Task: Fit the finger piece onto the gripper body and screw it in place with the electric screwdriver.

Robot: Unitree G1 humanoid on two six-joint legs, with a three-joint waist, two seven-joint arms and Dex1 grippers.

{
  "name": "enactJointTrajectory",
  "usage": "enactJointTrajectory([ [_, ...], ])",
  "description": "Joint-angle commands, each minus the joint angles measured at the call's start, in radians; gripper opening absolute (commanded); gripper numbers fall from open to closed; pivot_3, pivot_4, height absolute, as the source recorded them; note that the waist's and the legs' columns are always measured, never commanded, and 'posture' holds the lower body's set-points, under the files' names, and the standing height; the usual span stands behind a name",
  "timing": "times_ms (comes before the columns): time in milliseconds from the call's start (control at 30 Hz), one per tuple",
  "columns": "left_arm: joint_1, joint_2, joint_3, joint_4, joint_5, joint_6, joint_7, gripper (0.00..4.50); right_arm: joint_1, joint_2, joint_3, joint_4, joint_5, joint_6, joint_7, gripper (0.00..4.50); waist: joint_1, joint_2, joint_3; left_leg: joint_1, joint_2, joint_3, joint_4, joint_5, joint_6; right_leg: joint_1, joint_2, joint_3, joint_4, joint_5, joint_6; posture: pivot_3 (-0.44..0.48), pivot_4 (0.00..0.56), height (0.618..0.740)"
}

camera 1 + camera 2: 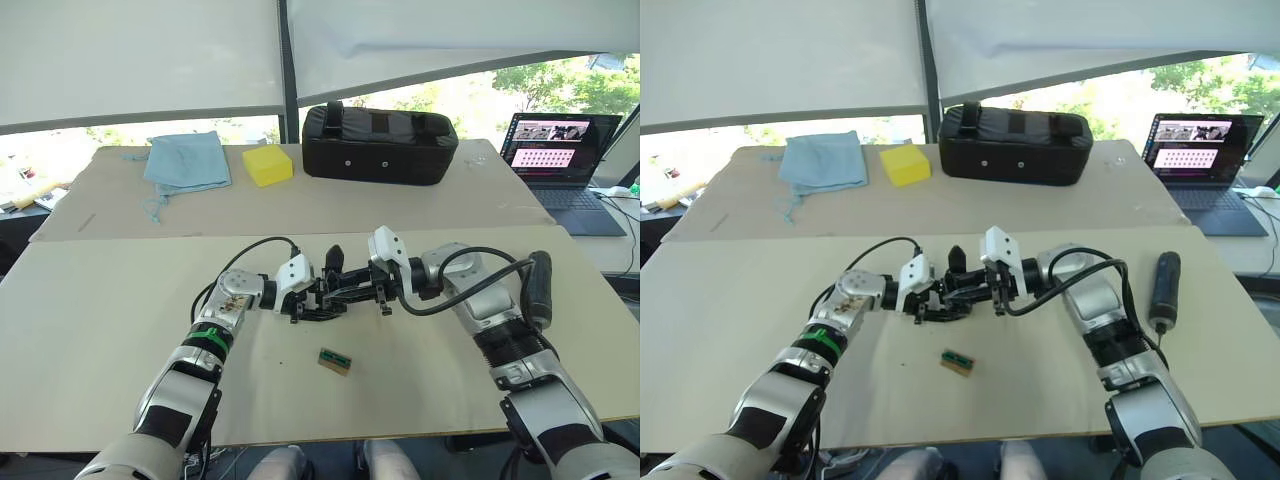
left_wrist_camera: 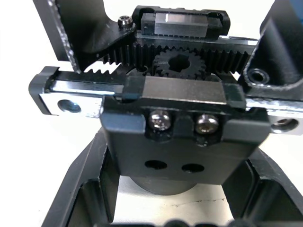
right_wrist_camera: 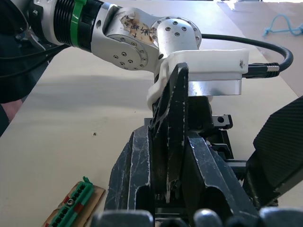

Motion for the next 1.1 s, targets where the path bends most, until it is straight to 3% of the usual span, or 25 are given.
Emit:
enactJointTrajectory([
  [33,-0.023,-0.005,0.01,-0.032,-0.026,-0.008,-0.03,2.32,0.093,-0.048,0.1,0.083,-0.135,0.087,-0.021,0.38,0.0,0.0,-0.001,0.0,0.0,0.0,0.0,0.0,0.0,0.0,0.0,0.0,0.0,0.0,0.0,0.0,0.15,0.74],
  [267,-0.026,-0.004,0.015,-0.023,-0.025,-0.009,-0.027,2.32,0.119,-0.018,0.023,0.05,-0.077,0.017,-0.059,0.38,0.0,-0.001,-0.002,0.0,0.0,0.0,0.0,-0.001,0.0,0.0,0.0,0.0,0.0,0.0,0.0,0.0,0.15,0.74],
  [433,-0.029,-0.01,0.017,-0.015,-0.026,-0.008,-0.023,2.32,0.068,-0.002,-0.042,-0.022,0.022,0.103,-0.02,0.38,0.0,-0.001,-0.002,0.0,0.0,0.0,0.0,-0.001,0.0,0.0,0.0,0.0,0.0,0.0,0.0,0.0,0.15,0.74],
  [467,-0.03,-0.011,0.017,-0.013,-0.025,-0.008,-0.023,2.32,0.058,-0.004,-0.053,-0.041,0.036,0.101,-0.011,1.43,0.001,-0.001,-0.002,-0.001,0.0,0.0,0.0,-0.001,0.0,-0.001,0.0,0.0,0.0,0.0,0.0,0.0,0.15,0.74],
  [600,-0.034,-0.017,0.019,-0.005,-0.022,-0.01,-0.025,2.32,0.024,-0.044,-0.074,-0.118,0.049,0.135,0.008,2.78,0.006,-0.001,-0.001,-0.008,-0.001,0.0,0.001,0.0,0.001,-0.006,0.0,0.0,0.0,0.0,0.0,0.0,0.15,0.74],
  [833,-0.04,-0.024,0.02,0.019,-0.015,-0.022,-0.024,2.32,0.031,-0.14,-0.111,-0.186,0.03,0.169,-0.015,2.79,0.012,-0.001,-0.001,-0.016,-0.001,0.0,0.002,0.0,0.001,-0.013,-0.001,0.0,0.0,0.0,0.0,0.0,0.15,0.74],
  [967,-0.047,-0.023,0.016,0.047,0.001,-0.029,-0.006,2.32,0.065,-0.25,-0.166,-0.273,0.05,0.252,-0.028,2.79,0.016,-0.001,0.0,-0.018,-0.001,0.0,0.003,0.001,0.0,-0.014,-0.001,0.0,-0.001,0.0,0.0,0.0,0.15,0.74],
  [1000,-0.049,-0.02,0.016,0.055,0.004,-0.026,-0.002,3.36,0.075,-0.28,-0.178,-0.297,0.056,0.287,-0.034,2.79,0.019,-0.001,0.0,-0.018,-0.001,0.0,0.003,0.0,0.001,-0.014,-0.002,0.0,-0.001,0.0,0.0,0.0,0.15,0.74],
  [1100,-0.042,0.015,0.019,0.043,0.002,-0.024,-0.026,4.5,0.116,-0.406,-0.262,-0.423,0.112,0.513,-0.084,3.56,0.021,-0.002,0.0,-0.02,-0.001,0.0,0.003,0.0,0.001,-0.016,-0.002,0.001,-0.001,0.0,0.0,0.0,0.15,0.74],
])
